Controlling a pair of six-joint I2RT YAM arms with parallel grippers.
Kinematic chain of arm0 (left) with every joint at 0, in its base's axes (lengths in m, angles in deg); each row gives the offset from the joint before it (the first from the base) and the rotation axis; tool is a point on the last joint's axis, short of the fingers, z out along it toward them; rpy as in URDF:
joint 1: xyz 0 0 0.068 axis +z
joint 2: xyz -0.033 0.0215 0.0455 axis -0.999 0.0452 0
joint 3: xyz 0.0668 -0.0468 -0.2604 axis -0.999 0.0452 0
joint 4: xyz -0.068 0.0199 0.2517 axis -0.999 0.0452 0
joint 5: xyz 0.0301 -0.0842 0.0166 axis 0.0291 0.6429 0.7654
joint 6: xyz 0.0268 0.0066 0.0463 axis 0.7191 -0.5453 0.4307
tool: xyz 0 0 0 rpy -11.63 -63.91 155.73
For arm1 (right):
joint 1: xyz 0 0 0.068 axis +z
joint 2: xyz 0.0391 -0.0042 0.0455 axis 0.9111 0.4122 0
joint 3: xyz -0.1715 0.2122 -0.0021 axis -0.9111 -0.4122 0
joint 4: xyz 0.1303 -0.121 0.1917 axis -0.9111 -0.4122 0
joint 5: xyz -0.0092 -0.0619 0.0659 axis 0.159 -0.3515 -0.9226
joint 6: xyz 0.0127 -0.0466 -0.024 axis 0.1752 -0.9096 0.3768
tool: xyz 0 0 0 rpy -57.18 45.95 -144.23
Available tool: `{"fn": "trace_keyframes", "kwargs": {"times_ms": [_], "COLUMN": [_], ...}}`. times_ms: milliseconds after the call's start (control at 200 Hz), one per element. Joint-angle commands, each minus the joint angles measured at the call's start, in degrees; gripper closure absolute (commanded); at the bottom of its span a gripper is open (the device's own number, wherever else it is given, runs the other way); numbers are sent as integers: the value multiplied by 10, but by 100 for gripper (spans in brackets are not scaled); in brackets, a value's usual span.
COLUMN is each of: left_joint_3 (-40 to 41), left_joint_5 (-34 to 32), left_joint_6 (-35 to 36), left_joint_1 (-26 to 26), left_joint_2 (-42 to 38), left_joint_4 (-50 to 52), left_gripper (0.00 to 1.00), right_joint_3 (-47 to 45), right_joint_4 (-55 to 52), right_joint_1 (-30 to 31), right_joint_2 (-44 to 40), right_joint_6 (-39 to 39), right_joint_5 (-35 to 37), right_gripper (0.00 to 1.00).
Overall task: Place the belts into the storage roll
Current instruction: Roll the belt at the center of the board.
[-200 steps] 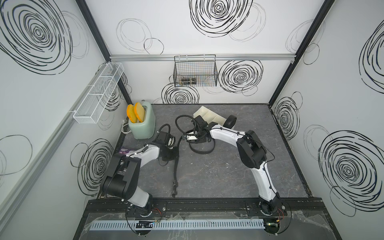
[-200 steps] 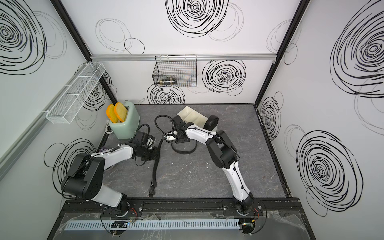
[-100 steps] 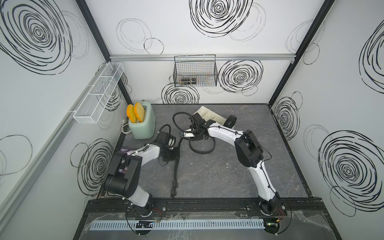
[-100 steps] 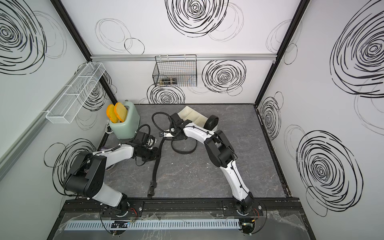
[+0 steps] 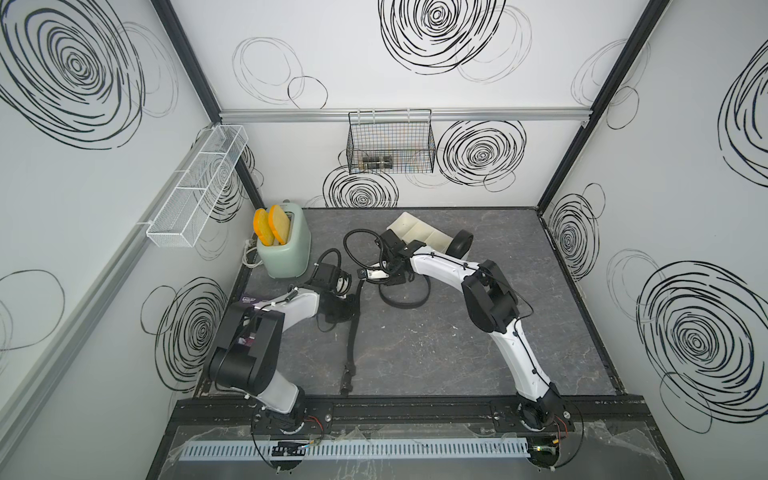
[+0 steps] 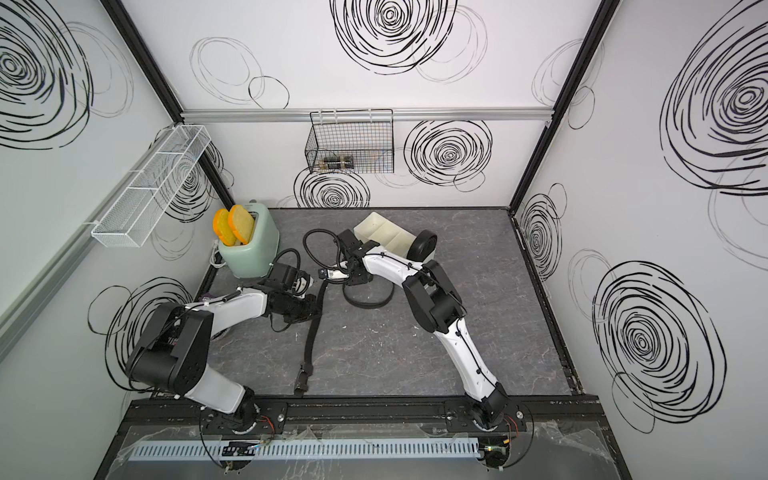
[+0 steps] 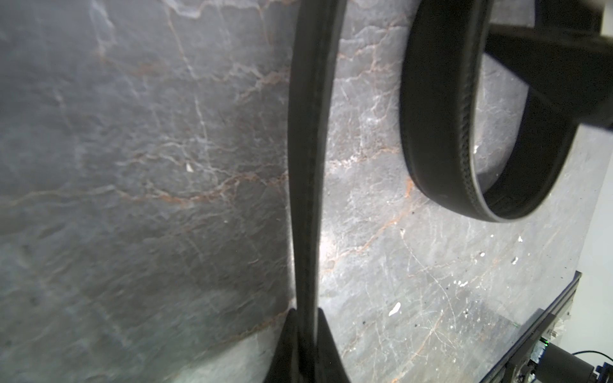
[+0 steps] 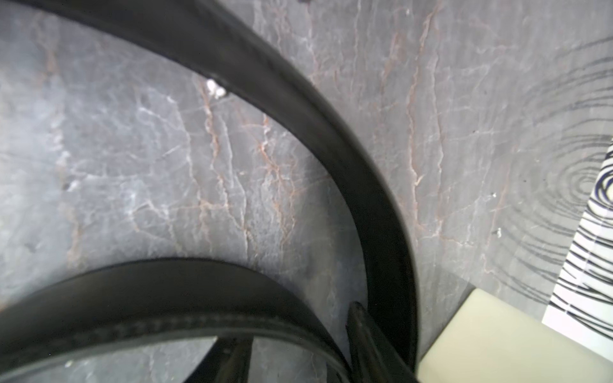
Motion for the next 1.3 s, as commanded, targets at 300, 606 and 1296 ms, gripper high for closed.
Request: {"fn": "trace_keyframes", "kwargs": {"times_ms": [300, 606, 1296], "left_joint_3": [4, 29, 4], "left_joint_5": [16, 26, -37], "left_joint_6": [4, -55, -103], "left_joint_1": [5, 6, -4], "left_joint_2": [-13, -32, -44], "left_joint_4": [-14, -52, -49], "left_gripper": [95, 100, 100], "right_joint_3": [-13, -192, -226], "right_joint_4": [-60, 151, 103], "right_joint_1": [-4, -9, -46], "right_joint_2": [14, -107, -141], "right_joint_6": [66, 420, 983], "right_joint_5": [20, 101, 289], "right_gripper": [100, 100, 100]}}
